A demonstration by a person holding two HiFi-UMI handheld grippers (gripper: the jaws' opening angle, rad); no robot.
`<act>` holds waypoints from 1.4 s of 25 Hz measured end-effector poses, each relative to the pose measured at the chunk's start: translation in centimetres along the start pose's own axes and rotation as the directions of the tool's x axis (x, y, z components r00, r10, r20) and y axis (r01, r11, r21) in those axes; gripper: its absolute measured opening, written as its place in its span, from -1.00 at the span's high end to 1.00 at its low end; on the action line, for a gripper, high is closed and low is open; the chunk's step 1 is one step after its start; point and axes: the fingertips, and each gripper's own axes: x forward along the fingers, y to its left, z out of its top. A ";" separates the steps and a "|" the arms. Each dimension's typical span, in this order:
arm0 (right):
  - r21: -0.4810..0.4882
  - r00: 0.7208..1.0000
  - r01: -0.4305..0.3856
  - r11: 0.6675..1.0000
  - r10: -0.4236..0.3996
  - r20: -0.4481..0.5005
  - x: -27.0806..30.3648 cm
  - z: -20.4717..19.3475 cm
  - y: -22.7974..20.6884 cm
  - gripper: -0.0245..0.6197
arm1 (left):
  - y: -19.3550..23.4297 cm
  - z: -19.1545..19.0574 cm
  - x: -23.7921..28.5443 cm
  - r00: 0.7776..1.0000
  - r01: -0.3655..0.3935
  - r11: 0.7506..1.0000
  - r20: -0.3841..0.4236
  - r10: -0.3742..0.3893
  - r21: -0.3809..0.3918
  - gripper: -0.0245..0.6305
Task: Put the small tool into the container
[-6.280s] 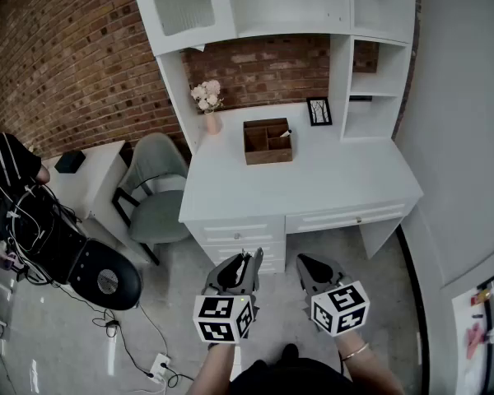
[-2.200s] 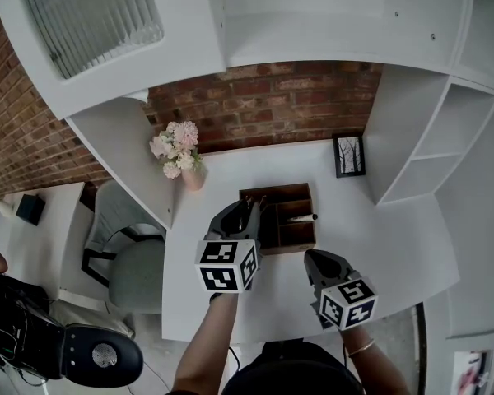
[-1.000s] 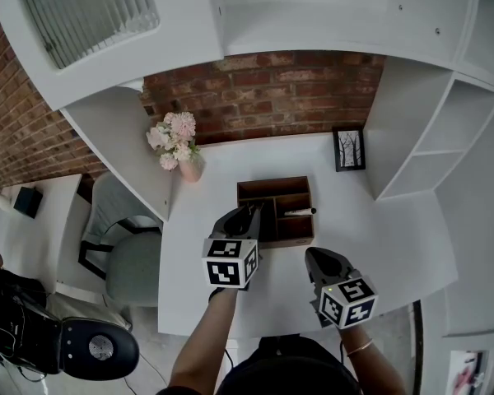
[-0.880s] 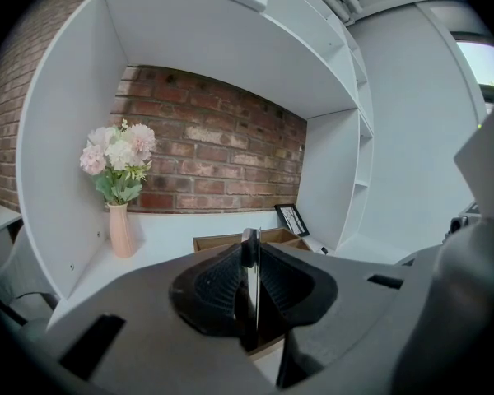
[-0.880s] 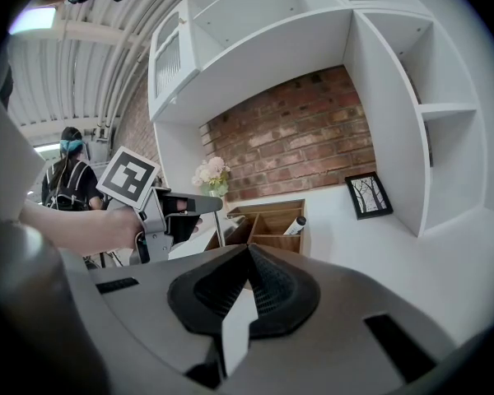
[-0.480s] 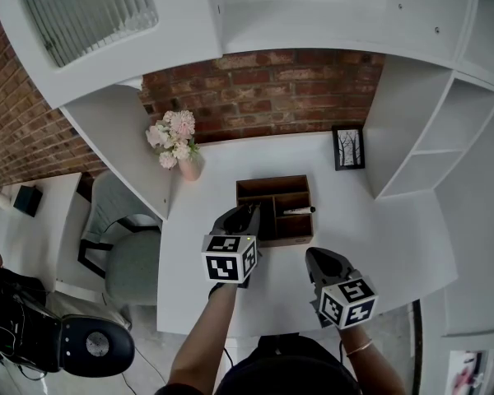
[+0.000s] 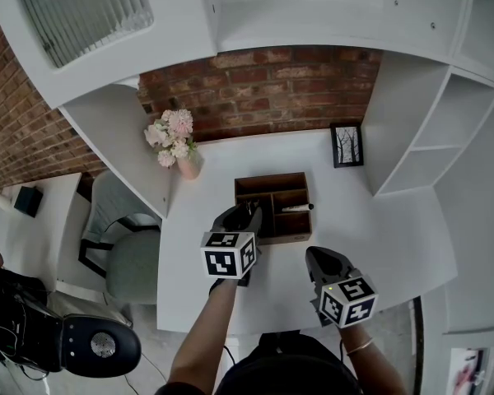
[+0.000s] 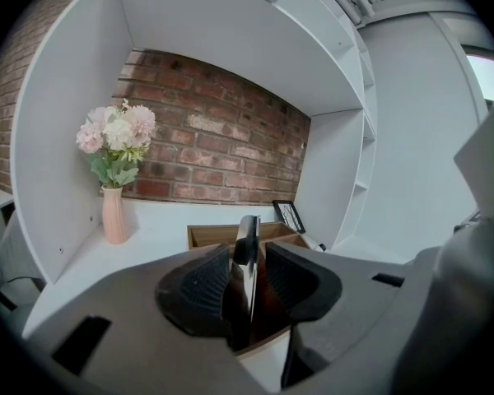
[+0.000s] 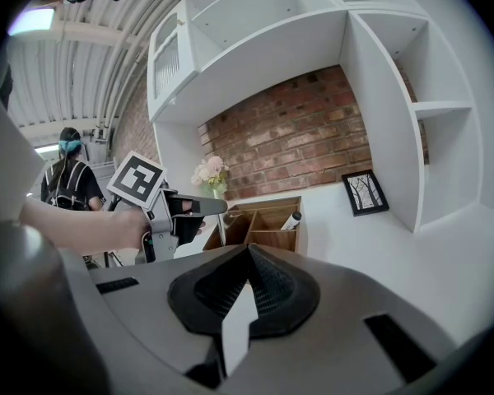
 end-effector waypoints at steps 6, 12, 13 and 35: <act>0.003 1.000 0.002 1.000 -0.002 -0.007 -0.3 -0.4 0.1 0.91 | -0.1 -1.6 -0.5 0.999 0.009 1.000 -0.032 -0.009 -0.023 0.48; -0.001 1.000 0.000 1.000 0.000 -0.013 -0.4 -0.6 0.5 0.91 | 0.3 -3.5 -1.7 0.998 0.009 0.999 -0.060 -0.012 -0.052 0.48; -0.002 1.000 0.000 1.000 0.000 -0.013 -0.5 -0.6 0.6 0.91 | 0.4 -3.8 -2.0 0.998 0.005 0.999 -0.069 -0.009 -0.054 0.48; -0.018 1.000 -0.019 1.000 0.018 -0.011 -1.6 -1.6 2.6 0.91 | -1.4 -8.9 -10.6 0.997 -0.032 0.993 -0.075 0.023 -0.111 0.75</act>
